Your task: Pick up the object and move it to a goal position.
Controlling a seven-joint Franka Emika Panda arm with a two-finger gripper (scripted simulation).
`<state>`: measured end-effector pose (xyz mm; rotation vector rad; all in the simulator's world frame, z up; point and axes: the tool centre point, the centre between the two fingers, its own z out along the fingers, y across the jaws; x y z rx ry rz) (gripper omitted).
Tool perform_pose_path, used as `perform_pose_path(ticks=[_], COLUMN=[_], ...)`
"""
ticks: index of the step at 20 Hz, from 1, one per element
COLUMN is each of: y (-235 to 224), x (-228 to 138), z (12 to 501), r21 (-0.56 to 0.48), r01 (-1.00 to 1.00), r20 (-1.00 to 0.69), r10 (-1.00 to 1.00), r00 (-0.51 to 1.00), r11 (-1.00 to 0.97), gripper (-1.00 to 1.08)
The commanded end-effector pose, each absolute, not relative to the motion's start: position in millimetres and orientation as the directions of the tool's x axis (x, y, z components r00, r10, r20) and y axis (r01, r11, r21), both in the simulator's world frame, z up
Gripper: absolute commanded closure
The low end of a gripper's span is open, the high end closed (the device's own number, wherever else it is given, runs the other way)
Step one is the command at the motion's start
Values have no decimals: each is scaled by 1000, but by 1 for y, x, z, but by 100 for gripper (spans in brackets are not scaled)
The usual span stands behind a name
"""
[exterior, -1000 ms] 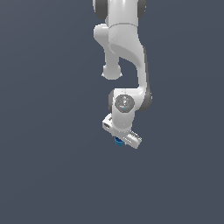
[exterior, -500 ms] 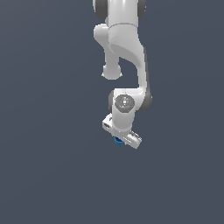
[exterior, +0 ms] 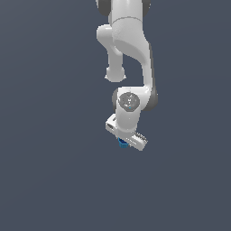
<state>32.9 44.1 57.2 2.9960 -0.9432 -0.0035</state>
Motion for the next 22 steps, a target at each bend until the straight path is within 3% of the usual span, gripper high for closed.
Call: perform_pose_path(ticks=[1, 9, 22], y=[45, 52, 67], x=[30, 13, -26], z=[70, 131, 280], r21=[0, -1, 0], r01=[-573, -573, -574], r20=[0, -1, 0], r10=[-573, -573, -574], r00=[820, 820, 819], r11=[-820, -820, -819], gripper=[108, 108, 108])
